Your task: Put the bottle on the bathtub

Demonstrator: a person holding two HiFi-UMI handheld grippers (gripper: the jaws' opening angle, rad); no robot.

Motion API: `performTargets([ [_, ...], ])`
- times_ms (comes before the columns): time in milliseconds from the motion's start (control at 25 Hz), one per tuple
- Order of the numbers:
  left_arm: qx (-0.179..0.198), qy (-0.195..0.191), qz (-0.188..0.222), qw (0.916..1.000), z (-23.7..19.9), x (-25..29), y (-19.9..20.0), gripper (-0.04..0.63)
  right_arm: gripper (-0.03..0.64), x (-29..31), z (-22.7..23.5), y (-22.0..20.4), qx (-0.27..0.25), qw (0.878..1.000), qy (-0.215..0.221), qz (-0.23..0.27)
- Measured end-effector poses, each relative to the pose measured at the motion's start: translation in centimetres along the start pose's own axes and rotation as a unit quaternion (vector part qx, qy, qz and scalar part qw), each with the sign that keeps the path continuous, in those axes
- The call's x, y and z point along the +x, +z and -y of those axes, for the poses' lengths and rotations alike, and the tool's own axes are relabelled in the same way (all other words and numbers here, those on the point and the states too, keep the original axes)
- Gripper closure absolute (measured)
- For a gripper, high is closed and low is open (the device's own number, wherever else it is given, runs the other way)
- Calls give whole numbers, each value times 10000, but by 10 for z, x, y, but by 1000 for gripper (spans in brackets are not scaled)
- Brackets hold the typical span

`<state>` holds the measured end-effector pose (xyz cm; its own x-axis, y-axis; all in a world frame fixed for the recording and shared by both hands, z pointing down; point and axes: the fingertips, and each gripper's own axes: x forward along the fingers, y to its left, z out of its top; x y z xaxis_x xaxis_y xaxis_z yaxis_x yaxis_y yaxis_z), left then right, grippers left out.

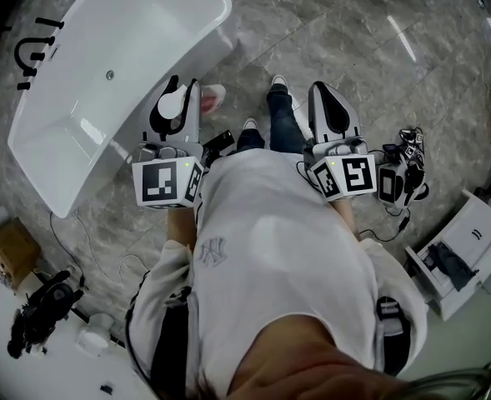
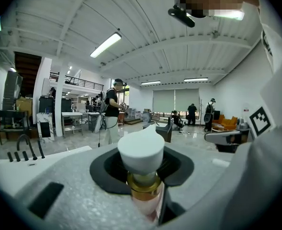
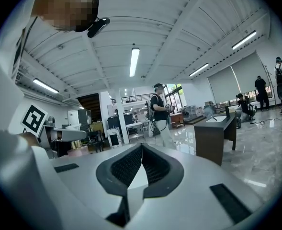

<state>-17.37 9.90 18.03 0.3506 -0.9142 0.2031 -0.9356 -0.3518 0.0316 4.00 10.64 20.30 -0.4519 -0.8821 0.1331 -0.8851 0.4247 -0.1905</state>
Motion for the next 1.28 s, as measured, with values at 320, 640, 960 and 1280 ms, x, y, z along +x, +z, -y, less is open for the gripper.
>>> performTargets([
  [320, -101, 338, -87, 9993, -3, 83, 9, 463, 604, 70, 70, 16, -22, 9995, 280, -143],
  [640, -165, 771, 135, 9968, -5, 175, 37, 463, 604, 140, 156, 53, -188, 9985, 491, -115],
  [960, -180, 1043, 230, 9941, -3, 216, 54, 463, 604, 171, 191, 58, -96, 9972, 711, -220],
  [1280, -187, 1009, 134, 9946, -3, 233, 53, 463, 604, 181, 204, 56, 3, 9974, 677, -248],
])
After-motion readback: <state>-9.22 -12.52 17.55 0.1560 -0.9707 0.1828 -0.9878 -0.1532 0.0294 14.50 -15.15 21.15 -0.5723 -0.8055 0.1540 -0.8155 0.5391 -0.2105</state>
